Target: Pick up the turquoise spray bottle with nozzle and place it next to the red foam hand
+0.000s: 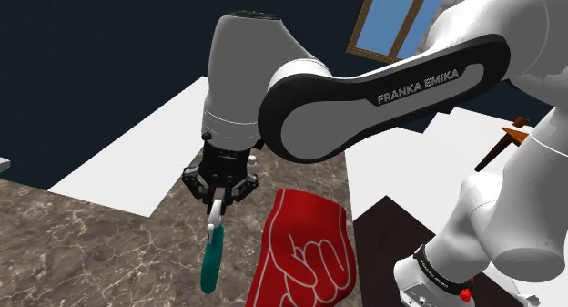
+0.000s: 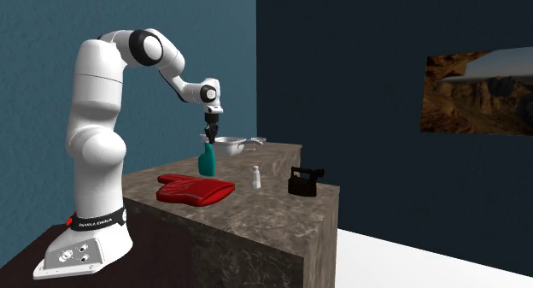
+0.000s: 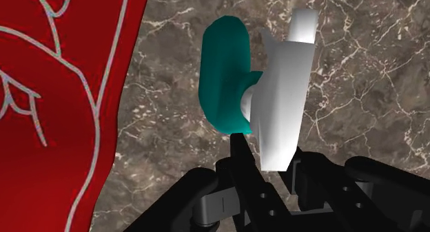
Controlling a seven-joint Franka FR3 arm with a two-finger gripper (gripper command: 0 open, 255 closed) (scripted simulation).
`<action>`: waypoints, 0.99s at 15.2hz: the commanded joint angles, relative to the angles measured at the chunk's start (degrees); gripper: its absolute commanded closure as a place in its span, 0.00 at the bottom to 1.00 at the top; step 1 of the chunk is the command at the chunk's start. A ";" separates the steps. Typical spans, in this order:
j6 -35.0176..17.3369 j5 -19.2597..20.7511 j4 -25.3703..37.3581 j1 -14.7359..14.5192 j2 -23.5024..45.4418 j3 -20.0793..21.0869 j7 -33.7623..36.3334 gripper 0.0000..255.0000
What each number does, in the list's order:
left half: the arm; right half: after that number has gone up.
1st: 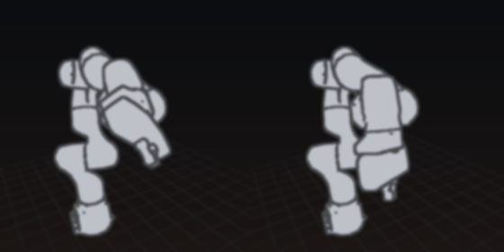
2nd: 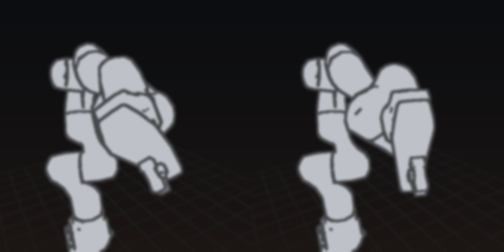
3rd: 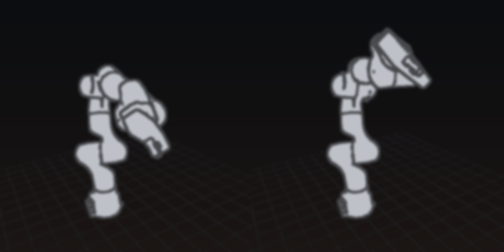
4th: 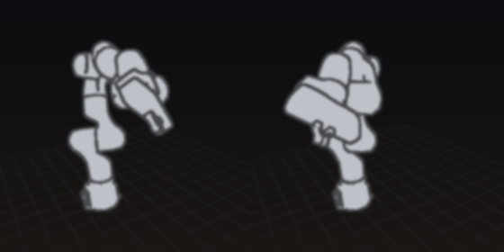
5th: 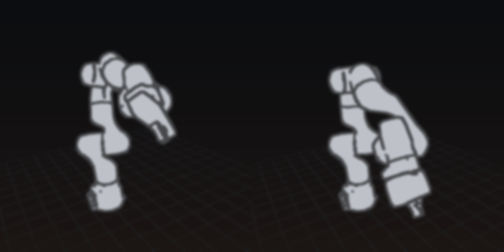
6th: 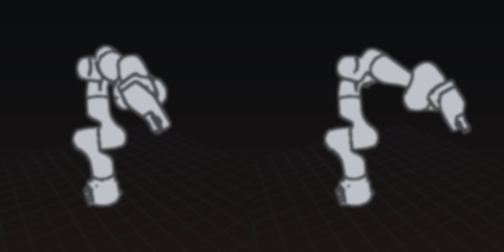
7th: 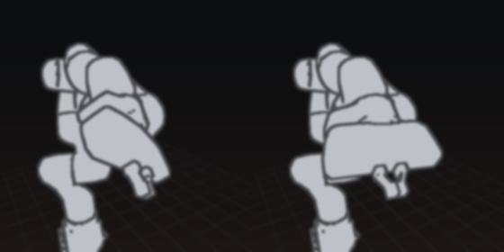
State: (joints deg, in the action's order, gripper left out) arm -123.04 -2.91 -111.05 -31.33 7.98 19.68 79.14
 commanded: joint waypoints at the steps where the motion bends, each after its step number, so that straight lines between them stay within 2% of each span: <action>1: -0.01 0.00 0.00 0.00 0.00 0.00 0.00 0.00; 6: -0.01 0.00 0.00 0.00 -0.01 0.00 0.00 0.00; 10: 6.69 -0.93 3.99 0.55 -2.82 -0.15 -0.64 0.00; 15: 6.69 -0.93 3.99 0.54 -2.82 -0.16 -0.64 0.00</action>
State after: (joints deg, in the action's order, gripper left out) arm -116.40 -3.83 -107.07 -30.80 5.19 19.53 78.52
